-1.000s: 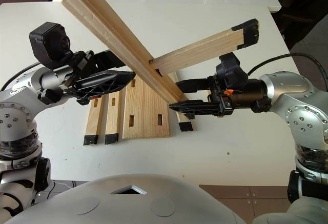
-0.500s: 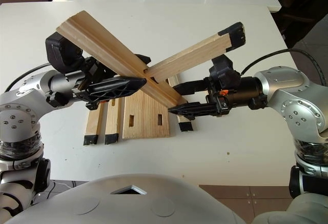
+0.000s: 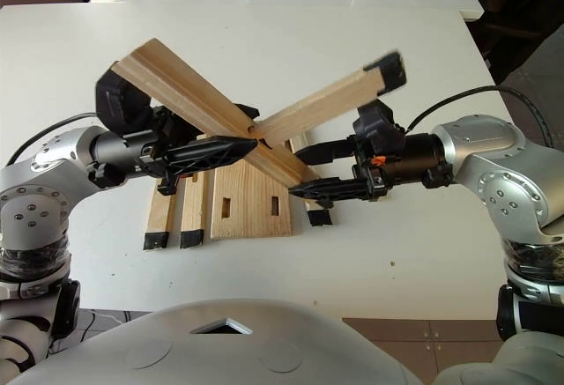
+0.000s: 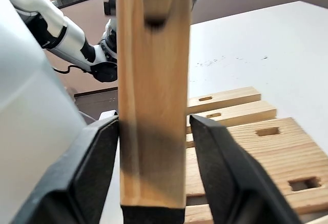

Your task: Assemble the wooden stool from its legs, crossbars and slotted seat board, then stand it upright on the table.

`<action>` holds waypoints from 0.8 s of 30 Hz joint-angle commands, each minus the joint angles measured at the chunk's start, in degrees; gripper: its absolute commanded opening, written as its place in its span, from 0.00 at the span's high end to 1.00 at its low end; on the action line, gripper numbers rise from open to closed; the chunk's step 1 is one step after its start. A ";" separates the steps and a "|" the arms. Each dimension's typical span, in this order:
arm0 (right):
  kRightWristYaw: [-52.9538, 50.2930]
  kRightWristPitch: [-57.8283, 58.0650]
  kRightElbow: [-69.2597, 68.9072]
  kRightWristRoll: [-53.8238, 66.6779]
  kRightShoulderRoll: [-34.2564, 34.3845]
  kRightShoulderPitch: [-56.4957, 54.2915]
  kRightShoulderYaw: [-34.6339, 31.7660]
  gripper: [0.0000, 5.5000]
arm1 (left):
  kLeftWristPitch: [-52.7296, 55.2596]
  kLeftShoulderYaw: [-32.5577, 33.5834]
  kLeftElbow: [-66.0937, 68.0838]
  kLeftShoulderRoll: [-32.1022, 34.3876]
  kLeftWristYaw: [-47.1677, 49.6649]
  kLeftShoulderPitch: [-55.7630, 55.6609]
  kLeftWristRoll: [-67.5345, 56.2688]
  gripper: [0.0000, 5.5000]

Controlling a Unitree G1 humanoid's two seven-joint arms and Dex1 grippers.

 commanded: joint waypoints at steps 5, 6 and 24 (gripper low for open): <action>0.75 -6.16 1.21 -10.58 -4.56 8.46 -1.28 0.47 | -1.33 1.96 1.93 1.13 -0.96 -1.99 2.00 0.63; 1.16 -6.99 1.53 -11.41 -5.01 10.18 -2.03 0.47 | -1.72 2.50 2.25 1.52 -1.13 -2.37 2.76 0.63; -4.92 -18.06 3.19 -21.04 -0.54 29.22 -13.68 0.47 | -13.32 9.52 -3.64 19.24 -19.66 17.39 24.04 0.63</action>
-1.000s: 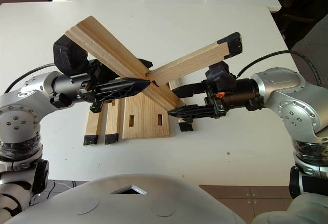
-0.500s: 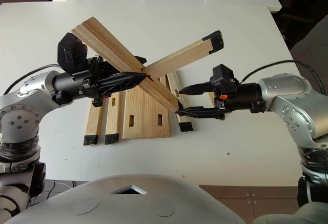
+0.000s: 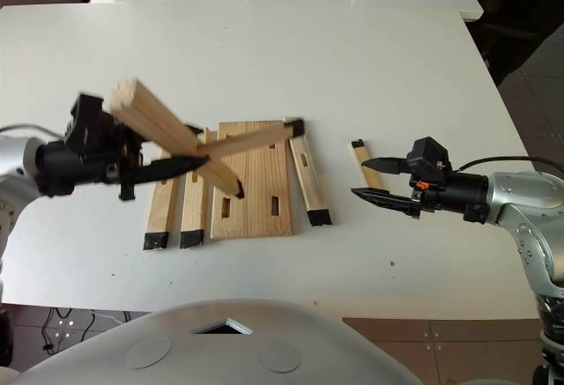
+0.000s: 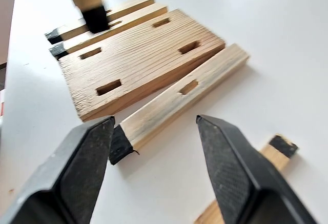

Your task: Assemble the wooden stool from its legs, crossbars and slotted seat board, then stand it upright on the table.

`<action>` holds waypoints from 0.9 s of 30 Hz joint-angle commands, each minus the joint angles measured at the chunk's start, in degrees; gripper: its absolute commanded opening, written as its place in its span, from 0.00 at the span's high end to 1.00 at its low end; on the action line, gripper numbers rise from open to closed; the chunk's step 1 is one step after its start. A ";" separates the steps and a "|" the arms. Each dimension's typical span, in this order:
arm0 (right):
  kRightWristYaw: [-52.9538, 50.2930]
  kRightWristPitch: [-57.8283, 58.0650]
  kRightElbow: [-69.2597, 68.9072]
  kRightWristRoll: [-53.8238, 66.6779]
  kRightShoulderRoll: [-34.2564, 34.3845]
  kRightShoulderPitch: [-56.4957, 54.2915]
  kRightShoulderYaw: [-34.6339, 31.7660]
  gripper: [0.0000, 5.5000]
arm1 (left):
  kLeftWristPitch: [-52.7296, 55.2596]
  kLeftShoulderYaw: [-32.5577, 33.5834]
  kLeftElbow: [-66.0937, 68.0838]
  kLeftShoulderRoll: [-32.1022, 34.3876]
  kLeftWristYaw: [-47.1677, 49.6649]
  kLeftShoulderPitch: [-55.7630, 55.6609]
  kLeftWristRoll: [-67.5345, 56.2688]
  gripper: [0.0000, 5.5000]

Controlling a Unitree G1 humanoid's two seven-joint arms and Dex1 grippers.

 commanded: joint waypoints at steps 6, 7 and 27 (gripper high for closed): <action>-3.85 -1.27 -3.59 -1.08 3.10 1.26 0.51 0.47 | -12.48 -3.38 2.70 0.11 -6.83 5.72 12.27 0.63; -4.07 -1.30 -3.72 -1.15 3.22 1.23 0.71 0.47 | -13.51 -3.77 3.32 0.08 -7.37 5.81 12.85 0.63; -6.15 -2.40 -4.76 -2.94 4.33 2.24 1.88 0.47 | -24.00 -8.71 11.50 7.53 -16.85 9.44 20.48 0.63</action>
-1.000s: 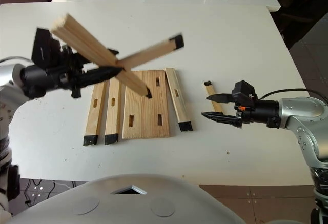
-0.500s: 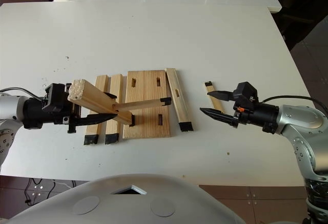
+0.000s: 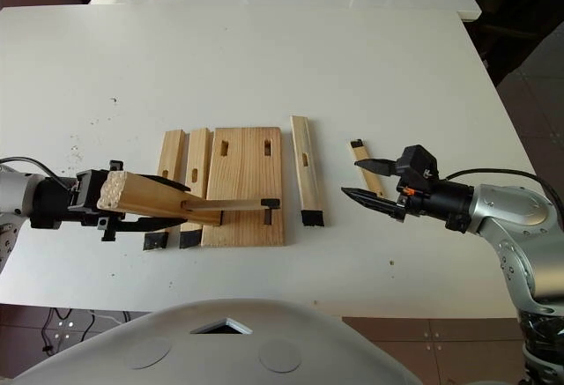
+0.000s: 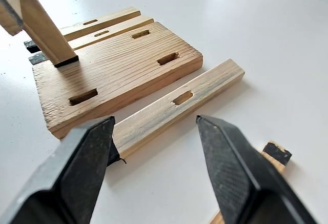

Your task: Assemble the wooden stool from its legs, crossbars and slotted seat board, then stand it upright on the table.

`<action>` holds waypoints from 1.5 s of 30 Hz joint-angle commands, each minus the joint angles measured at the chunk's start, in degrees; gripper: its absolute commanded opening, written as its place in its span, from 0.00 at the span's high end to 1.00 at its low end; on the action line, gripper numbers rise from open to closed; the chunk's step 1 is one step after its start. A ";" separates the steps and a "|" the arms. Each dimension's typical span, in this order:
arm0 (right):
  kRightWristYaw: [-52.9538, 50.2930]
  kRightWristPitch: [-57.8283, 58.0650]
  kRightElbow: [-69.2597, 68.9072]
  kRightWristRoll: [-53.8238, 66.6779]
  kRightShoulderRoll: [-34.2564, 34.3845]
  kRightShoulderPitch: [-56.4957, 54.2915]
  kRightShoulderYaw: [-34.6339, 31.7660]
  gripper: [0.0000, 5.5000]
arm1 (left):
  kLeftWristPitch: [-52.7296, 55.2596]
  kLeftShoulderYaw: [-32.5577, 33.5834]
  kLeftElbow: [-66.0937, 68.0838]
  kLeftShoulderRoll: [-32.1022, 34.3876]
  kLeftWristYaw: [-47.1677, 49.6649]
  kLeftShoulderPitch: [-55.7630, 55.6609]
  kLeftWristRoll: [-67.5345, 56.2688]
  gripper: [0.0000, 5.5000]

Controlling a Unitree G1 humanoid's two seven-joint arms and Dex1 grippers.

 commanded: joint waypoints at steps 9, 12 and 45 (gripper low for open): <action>-0.77 -0.71 -0.27 -1.89 0.32 -2.51 3.66 0.47 | 8.17 -12.49 6.16 -0.23 7.77 -6.81 9.83 0.63; -0.78 -0.66 -0.25 -1.61 0.41 -3.05 4.09 0.47 | 9.93 -13.78 7.80 -0.93 9.93 -9.89 9.51 0.63; -8.09 -1.11 -8.83 -1.13 6.84 13.91 -5.93 0.47 | 46.73 7.41 -16.56 -14.57 46.69 14.23 7.66 0.32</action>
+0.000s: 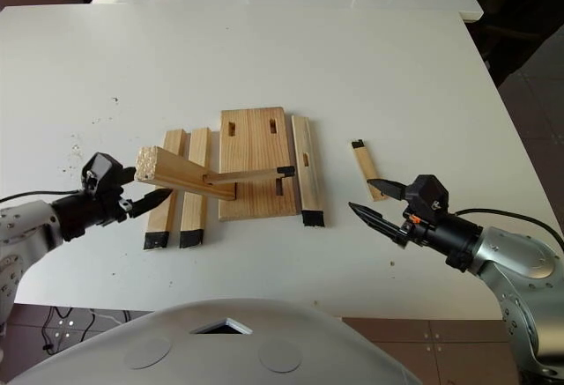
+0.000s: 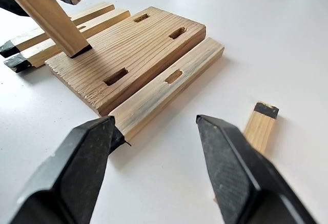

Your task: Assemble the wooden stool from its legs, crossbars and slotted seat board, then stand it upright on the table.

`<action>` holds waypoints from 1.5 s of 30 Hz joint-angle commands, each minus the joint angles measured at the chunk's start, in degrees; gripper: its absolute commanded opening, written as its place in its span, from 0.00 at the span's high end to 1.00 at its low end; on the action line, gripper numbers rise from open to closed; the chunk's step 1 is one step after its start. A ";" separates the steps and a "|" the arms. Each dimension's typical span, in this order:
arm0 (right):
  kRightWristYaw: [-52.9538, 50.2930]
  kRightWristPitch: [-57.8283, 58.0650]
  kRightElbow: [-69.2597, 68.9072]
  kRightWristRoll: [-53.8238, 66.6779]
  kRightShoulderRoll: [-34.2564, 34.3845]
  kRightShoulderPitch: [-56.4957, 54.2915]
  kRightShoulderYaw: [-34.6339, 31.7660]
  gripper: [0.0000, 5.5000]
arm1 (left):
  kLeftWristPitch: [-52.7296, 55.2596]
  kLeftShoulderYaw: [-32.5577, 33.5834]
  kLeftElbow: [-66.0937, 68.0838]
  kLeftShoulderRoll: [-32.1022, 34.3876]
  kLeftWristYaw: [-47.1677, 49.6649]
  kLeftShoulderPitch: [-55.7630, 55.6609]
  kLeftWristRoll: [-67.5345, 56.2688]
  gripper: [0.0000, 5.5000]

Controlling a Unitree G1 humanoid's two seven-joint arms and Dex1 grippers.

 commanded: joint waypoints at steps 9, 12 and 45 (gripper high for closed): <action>0.90 0.70 1.38 0.05 -2.09 -3.51 0.66 0.47 | 4.40 -2.76 -1.33 -3.04 7.84 5.89 3.42 0.32; 0.86 0.55 1.03 -0.21 -1.74 -2.81 0.69 0.47 | 5.00 -2.47 0.22 -2.43 8.06 6.08 3.84 0.32; -1.81 8.48 7.22 17.43 -4.55 -25.52 -6.24 0.47 | -2.42 9.22 22.77 -8.16 0.87 -52.56 -22.80 0.64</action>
